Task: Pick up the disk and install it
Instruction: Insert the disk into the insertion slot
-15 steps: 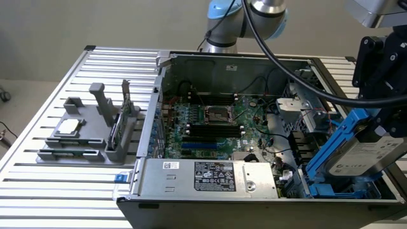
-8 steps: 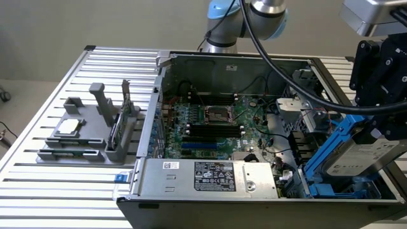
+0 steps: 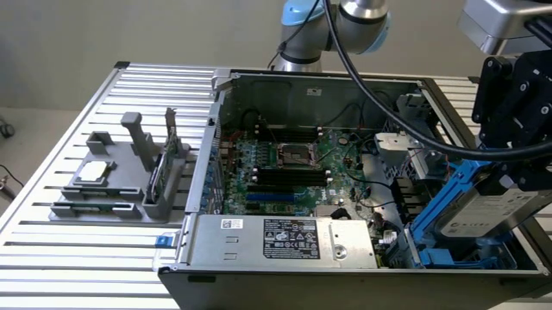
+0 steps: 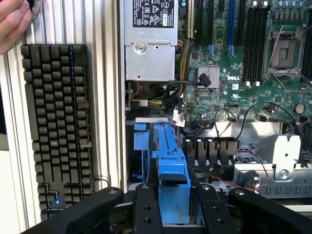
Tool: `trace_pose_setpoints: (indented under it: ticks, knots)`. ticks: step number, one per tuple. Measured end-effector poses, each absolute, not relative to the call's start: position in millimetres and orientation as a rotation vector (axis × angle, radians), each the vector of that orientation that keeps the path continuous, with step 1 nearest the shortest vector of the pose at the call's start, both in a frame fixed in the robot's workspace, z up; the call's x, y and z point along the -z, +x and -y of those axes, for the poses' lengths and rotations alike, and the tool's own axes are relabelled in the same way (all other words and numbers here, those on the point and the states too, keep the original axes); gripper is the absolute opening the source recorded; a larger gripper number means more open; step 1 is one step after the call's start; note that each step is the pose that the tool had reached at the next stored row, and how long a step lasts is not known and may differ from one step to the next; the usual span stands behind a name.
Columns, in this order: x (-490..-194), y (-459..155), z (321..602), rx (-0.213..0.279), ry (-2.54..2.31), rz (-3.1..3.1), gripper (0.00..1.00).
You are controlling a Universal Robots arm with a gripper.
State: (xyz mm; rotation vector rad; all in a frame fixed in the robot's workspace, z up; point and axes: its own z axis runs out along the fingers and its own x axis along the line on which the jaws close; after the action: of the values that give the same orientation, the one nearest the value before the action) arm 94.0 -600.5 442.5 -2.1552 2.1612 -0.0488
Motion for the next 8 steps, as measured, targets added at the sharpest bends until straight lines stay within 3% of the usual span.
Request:
trace_pose_setpoints:
  ticks: [8]
  knots:
    - [-440.4,94.0,601.6,0.040,-2.151,-2.158,0.33]
